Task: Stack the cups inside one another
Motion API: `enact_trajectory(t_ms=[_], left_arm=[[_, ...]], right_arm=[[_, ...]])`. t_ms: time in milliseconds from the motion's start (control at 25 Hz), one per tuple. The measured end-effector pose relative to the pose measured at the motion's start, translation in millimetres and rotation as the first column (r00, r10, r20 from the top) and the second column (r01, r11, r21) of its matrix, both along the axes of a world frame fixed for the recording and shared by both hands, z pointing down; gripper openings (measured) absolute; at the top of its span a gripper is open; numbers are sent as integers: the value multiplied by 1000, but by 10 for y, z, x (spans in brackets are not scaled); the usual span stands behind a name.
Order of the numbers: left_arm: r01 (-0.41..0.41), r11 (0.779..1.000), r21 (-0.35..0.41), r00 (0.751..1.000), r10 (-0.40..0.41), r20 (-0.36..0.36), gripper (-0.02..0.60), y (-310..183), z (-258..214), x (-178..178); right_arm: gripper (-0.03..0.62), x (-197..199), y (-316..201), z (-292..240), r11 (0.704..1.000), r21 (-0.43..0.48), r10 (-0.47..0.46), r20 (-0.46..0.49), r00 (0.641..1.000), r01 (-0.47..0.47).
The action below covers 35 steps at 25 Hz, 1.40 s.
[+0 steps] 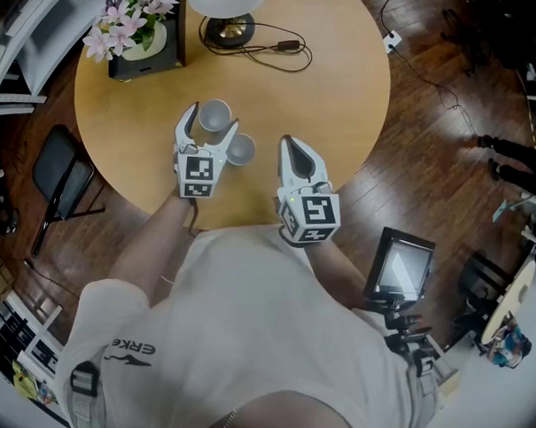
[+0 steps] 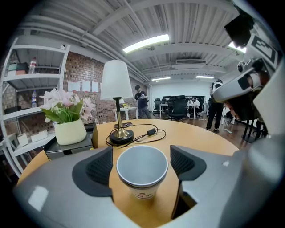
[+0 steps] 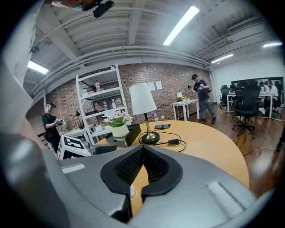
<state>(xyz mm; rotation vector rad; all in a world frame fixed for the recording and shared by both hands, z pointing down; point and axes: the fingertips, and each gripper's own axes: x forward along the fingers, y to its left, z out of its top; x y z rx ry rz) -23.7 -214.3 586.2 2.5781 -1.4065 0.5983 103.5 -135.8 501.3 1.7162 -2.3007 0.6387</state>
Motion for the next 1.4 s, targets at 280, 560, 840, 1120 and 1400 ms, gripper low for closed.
enact_trajectory(t_ms=[280,560,840,1120,1400], left_arm=[[-12,999,48,1000,12,-6,425,76,-200,-46],[11,994,105,999,-7,-37,425,180,-492,-138],[39,979,199,993,-16,-117,376,330,-980,-214],[82,945,315,981,-21,-192,237,522,-1538,-334],[136,928,346,971,-55,-232,105,783,-1793,-589]], right_arm=[[14,-29,24,-109,1000,28,-8,-2,1000,8],[14,-114,105,-233,998,66,-22,-10,1000,23],[14,-196,225,-404,994,108,-32,-17,999,34],[14,-296,332,-598,986,161,-39,-30,999,44],[14,-471,484,-752,978,197,-66,-33,997,72]])
